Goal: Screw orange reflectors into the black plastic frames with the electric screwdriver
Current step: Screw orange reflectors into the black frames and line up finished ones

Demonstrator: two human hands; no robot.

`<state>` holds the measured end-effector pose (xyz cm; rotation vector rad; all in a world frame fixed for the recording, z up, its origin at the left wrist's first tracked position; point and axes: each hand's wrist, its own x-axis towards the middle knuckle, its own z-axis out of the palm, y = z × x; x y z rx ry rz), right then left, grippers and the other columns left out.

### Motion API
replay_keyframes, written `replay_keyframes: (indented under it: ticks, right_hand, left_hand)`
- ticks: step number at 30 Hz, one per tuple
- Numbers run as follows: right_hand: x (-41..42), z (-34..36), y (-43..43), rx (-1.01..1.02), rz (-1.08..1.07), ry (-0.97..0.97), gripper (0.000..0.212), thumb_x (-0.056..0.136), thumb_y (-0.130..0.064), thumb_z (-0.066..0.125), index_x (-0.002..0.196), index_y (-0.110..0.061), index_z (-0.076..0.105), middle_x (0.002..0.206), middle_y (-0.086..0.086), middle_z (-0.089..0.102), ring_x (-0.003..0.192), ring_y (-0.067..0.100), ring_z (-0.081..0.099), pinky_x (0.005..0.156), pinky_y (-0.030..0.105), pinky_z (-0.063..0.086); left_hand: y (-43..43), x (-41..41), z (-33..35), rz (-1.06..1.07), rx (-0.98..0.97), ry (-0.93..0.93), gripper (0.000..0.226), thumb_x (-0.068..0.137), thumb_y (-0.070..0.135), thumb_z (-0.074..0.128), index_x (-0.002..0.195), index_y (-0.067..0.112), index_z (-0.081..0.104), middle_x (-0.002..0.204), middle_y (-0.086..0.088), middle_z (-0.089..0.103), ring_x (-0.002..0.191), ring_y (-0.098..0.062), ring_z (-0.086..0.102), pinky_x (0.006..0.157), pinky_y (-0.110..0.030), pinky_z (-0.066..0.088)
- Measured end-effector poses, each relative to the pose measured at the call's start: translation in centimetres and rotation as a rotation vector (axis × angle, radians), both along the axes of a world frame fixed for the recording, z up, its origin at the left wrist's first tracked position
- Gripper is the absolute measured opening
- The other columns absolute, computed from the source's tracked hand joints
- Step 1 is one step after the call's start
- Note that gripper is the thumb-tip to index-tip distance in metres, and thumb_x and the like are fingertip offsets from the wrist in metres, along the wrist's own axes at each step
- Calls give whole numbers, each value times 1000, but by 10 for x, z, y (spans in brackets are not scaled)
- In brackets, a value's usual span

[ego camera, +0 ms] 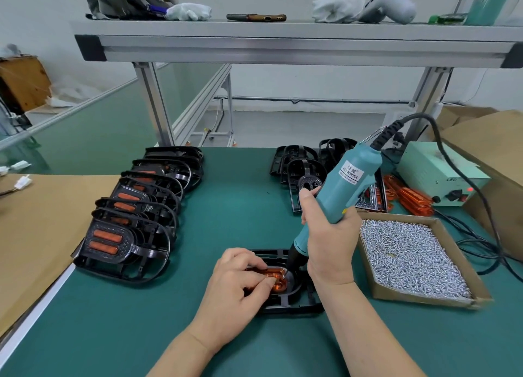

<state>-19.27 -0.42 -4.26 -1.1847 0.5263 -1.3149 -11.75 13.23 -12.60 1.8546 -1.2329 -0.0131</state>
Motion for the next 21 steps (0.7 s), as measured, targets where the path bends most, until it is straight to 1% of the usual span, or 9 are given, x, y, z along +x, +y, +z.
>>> replay_keyframes:
  ticks: [4,8,10,11,12,14,16,18,21]
  right_hand:
    - [1,0,2,-30,13,10,16,79,-19,74,74,-17,60,62,-5,54,59,15,47,58,30,43]
    - [2,0,1,-37,9,18,16,79,-19,74,74,-19,59,61,-7,54,58,13,47,57,27,43]
    - [2,-1,0,-48,7,28,15,79,-19,74,74,-19,59,61,-7,54,57,13,48,57,27,43]
    - [2,-1,0,-58,8,33,16,79,-19,74,73,-21,59,61,-7,54,57,13,48,57,27,43]
    - [2,-1,0,-68,12,39,16,79,-19,73,72,-23,59,61,-7,54,57,13,48,57,27,43]
    - [3,-2,0,-85,23,48,16,79,-21,73,71,-27,60,61,-8,55,56,12,49,56,26,43]
    - [4,-1,-1,-94,26,55,17,79,-22,73,72,-30,61,62,-10,57,56,10,50,56,25,44]
    - [4,-1,-2,-100,28,55,18,79,-21,73,72,-31,60,63,-11,57,57,9,50,55,25,44]
    - [4,-2,-3,-90,44,41,18,78,-22,73,71,-31,60,62,-11,56,56,9,49,54,23,44]
  left_hand:
    - [0,0,0,-3,7,23,20,88,35,66,78,28,81,95,21,64,115,-7,49,97,-29,43]
    - [0,0,-1,-9,6,37,19,88,34,66,77,28,81,96,20,64,122,-7,49,100,-31,42]
    - [1,-1,-2,-15,5,35,17,87,37,66,79,30,80,103,19,62,134,-11,41,109,-32,37]
    - [1,-2,-3,-20,15,45,17,85,42,67,82,32,80,112,19,60,141,-12,33,113,-30,32]
    - [2,-3,-3,-30,40,63,19,81,50,68,85,34,78,126,20,54,147,-11,24,116,-29,26]
    - [3,-3,-3,-71,147,109,29,69,65,70,87,42,68,152,22,32,151,-4,8,118,-28,20]
    - [4,0,-1,-107,259,107,41,60,75,73,88,48,58,159,22,19,151,1,-3,119,-28,18]
    - [3,2,-1,-122,300,76,51,57,78,73,92,45,57,160,20,19,150,1,-3,119,-27,18]
    - [3,4,-1,-119,262,72,58,58,76,74,97,35,64,156,16,28,148,-3,7,117,-24,20]
